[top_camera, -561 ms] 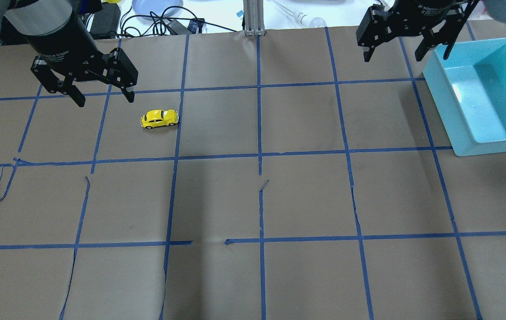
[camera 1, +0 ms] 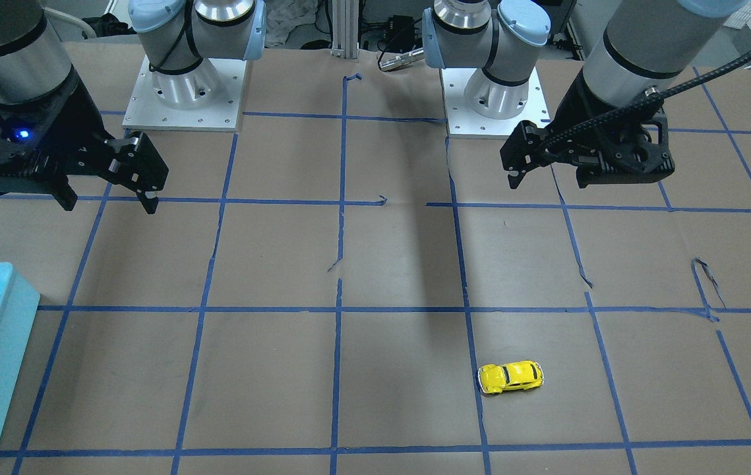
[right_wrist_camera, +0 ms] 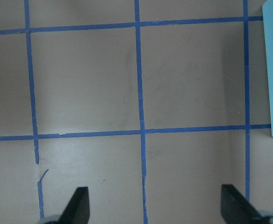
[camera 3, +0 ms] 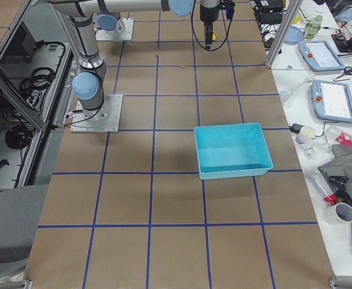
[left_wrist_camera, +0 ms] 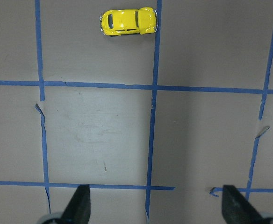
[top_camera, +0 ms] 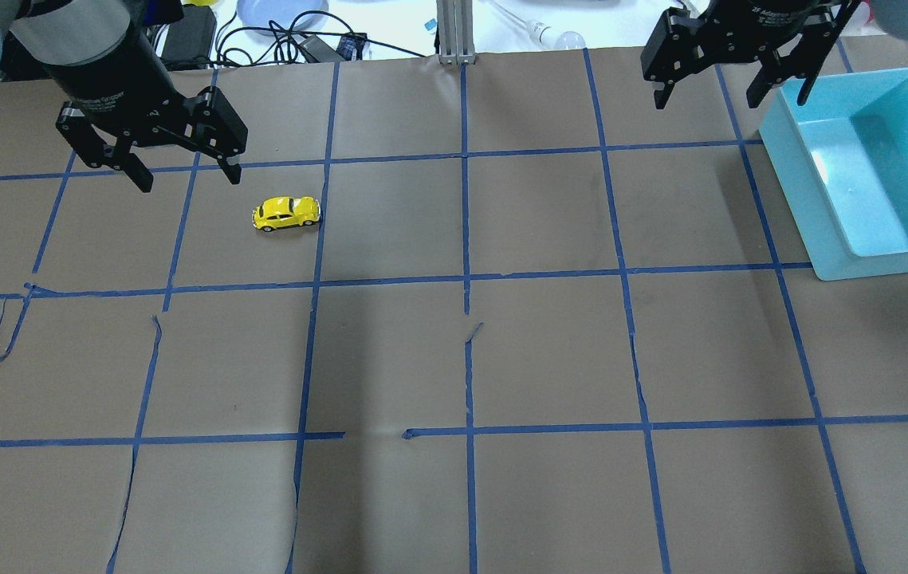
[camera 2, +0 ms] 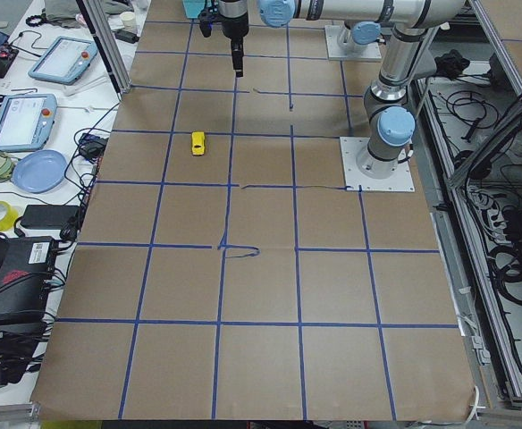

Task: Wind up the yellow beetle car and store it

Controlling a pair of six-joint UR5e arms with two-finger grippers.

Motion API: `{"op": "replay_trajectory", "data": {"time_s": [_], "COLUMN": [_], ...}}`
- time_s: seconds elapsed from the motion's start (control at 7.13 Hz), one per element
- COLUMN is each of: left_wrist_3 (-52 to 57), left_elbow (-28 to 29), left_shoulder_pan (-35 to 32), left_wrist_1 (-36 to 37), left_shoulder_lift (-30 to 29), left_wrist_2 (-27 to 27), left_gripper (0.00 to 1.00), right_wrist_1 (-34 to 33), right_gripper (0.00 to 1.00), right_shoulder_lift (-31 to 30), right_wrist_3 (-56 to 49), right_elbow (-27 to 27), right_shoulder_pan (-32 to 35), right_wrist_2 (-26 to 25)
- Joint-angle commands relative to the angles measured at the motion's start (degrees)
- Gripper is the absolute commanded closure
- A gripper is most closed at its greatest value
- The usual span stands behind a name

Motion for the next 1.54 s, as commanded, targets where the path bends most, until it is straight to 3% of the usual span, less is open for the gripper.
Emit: {"op": "replay_trajectory", "data": {"time_s": [0.0, 1.4], "left_wrist_3": [-0.29, -0.47], "left_elbow": [-0.57, -0.93], "left_shoulder_pan": [0.01, 0.10], "left_wrist_1": [0.02, 0.37], "left_shoulder_lift": [-0.03, -0.11], "left_wrist_2": [-0.16, 0.01], "left_gripper": [0.00, 0.00], "right_wrist_1": [-0.60, 0.36], "right_gripper": [0.00, 0.00], "right_shoulder_lift": [0.02, 0.55], "right_wrist_3": [0.05, 0.05], "right_elbow": [0.56, 0.65], "right_shoulder_pan": [0.11, 0.20], "right_wrist_2": [0.09, -0.27]}}
